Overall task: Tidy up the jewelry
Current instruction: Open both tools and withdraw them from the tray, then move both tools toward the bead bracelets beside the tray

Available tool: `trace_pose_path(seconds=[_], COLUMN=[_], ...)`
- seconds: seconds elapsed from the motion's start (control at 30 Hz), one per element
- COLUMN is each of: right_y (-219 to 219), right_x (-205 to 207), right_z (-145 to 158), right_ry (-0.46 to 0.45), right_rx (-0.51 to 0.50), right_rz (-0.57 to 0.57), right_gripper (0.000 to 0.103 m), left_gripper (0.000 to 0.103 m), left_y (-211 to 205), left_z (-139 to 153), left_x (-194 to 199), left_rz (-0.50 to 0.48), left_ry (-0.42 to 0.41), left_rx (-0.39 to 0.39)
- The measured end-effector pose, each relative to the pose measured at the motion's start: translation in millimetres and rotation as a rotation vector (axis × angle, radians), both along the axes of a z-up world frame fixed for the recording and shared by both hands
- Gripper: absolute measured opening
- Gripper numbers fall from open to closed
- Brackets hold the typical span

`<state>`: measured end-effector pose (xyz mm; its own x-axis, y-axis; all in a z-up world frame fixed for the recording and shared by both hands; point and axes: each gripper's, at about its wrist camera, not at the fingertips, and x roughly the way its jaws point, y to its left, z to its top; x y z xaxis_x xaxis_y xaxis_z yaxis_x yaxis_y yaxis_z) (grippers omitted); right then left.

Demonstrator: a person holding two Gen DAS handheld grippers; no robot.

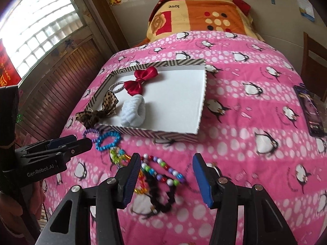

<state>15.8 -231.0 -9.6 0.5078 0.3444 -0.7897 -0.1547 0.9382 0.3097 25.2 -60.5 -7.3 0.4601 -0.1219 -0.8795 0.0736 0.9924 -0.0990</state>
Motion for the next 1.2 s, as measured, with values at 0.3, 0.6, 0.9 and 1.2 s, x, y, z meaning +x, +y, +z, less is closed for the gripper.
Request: trace_pose_path(seconds=[0.3, 0.6, 0.9, 1.2], right_y=[-23.0, -36.9, -46.1, -45.7], right_x=[-23.4, -34.3, -37.5, -39.9], right_z=[-1.0, -10.1, -17.5, -25.3], right_ry=[0.004, 0.026, 0.041, 0.064], right_rx=[-0.013, -0.019, -0.024, -0.028], right_rz=[-0.019, -0.030, -0.042, -0.045], right_gripper=[0.059, 0.059, 0.059, 0.059], left_gripper=[0.060, 0.060, 0.060, 0.060], left_y=[-18.4, -21.7, -15.1, 0.7], left_z=[-0.9, -6.1, -11.4, -23.4], left_x=[-13.7, -20.4, -21.4, -21.7], left_rz=[-0.031, -0.026, -0.004, 0.028], left_ry=[0.013, 0.032, 0.050, 0.095], left_rx=[0.000, -0.006, -0.031, -0.060])
